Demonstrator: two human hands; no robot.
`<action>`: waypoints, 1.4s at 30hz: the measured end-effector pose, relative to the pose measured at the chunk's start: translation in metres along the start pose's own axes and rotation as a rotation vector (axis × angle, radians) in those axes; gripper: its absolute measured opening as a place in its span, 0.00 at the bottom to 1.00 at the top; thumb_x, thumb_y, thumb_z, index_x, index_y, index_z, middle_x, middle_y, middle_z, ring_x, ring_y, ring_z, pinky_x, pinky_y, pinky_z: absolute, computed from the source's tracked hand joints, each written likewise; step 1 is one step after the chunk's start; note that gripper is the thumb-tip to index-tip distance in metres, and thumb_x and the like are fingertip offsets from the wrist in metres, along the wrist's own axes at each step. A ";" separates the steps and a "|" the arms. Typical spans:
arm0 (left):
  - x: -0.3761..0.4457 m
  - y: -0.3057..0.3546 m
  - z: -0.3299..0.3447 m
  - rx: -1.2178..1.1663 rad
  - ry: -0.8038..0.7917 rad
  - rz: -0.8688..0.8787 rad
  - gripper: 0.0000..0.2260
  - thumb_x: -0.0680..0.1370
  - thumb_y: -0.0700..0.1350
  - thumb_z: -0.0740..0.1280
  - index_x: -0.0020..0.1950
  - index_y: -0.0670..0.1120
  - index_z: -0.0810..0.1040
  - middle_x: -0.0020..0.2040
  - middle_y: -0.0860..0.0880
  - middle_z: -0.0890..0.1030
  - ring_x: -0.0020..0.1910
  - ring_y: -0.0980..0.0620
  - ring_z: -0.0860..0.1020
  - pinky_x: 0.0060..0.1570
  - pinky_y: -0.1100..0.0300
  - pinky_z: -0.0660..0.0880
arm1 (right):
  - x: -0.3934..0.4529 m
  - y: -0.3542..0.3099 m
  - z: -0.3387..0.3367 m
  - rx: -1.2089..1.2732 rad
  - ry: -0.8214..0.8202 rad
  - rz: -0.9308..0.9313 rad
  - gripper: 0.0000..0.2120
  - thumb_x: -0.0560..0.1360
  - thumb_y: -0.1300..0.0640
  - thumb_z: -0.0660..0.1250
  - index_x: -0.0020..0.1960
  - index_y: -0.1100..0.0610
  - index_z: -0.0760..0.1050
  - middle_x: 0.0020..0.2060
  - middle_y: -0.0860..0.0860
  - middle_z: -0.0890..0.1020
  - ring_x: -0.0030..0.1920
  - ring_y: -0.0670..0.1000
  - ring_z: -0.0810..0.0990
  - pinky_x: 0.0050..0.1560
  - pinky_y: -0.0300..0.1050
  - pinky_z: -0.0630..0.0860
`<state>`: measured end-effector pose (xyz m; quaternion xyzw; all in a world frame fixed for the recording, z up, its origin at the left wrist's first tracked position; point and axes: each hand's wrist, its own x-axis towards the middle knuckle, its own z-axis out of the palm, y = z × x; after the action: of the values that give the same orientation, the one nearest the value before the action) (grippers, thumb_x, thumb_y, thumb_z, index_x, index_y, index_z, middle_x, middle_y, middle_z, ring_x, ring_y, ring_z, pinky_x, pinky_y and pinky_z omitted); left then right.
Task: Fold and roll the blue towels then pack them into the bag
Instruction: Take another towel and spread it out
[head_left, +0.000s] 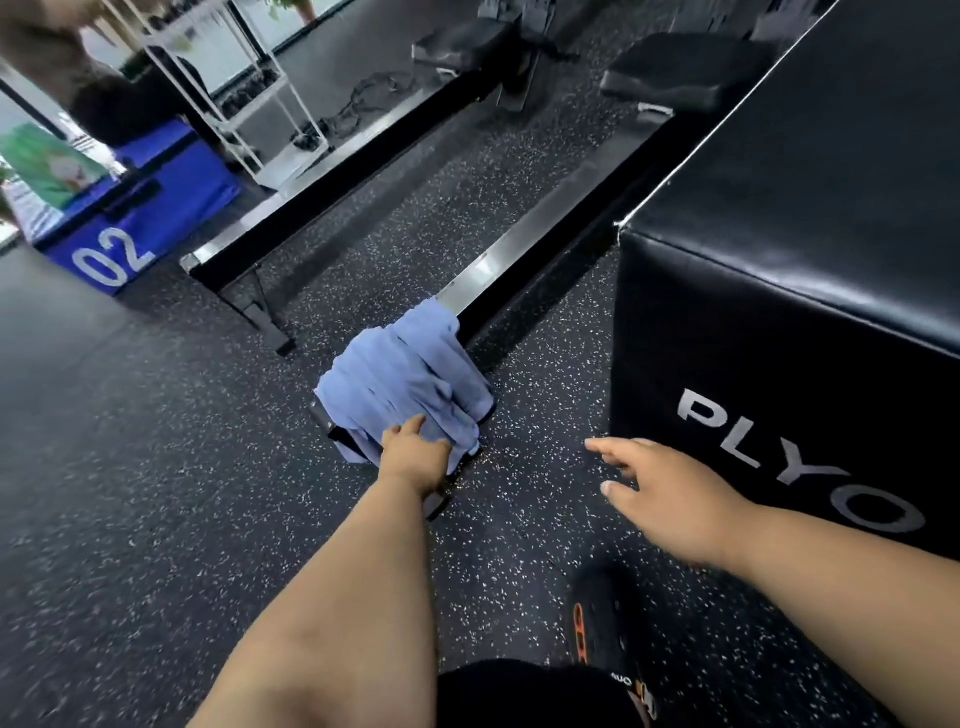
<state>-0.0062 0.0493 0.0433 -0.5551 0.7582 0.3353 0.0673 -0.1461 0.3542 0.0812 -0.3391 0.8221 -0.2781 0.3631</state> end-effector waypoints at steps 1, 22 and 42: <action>0.006 0.001 0.001 -0.016 0.004 0.008 0.30 0.80 0.48 0.68 0.83 0.52 0.65 0.83 0.44 0.57 0.79 0.41 0.64 0.75 0.51 0.67 | 0.005 0.000 0.002 0.001 -0.005 -0.001 0.25 0.84 0.48 0.63 0.78 0.32 0.63 0.73 0.35 0.70 0.59 0.48 0.83 0.56 0.44 0.82; 0.056 0.011 0.007 -0.303 0.185 -0.034 0.05 0.71 0.39 0.60 0.35 0.41 0.68 0.40 0.41 0.73 0.36 0.44 0.67 0.34 0.54 0.66 | 0.045 0.000 -0.001 -0.004 -0.008 -0.015 0.25 0.83 0.46 0.63 0.78 0.33 0.65 0.68 0.34 0.72 0.63 0.39 0.76 0.67 0.44 0.75; -0.086 0.094 -0.102 -0.809 0.189 0.350 0.22 0.77 0.33 0.56 0.62 0.50 0.83 0.62 0.53 0.83 0.65 0.53 0.79 0.67 0.60 0.75 | -0.016 -0.057 -0.021 0.250 0.170 -0.039 0.23 0.83 0.52 0.66 0.75 0.35 0.70 0.63 0.37 0.76 0.58 0.39 0.78 0.53 0.37 0.77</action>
<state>-0.0298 0.0730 0.2028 -0.4284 0.6515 0.5588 -0.2823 -0.1343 0.3356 0.1396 -0.2824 0.8019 -0.4131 0.3264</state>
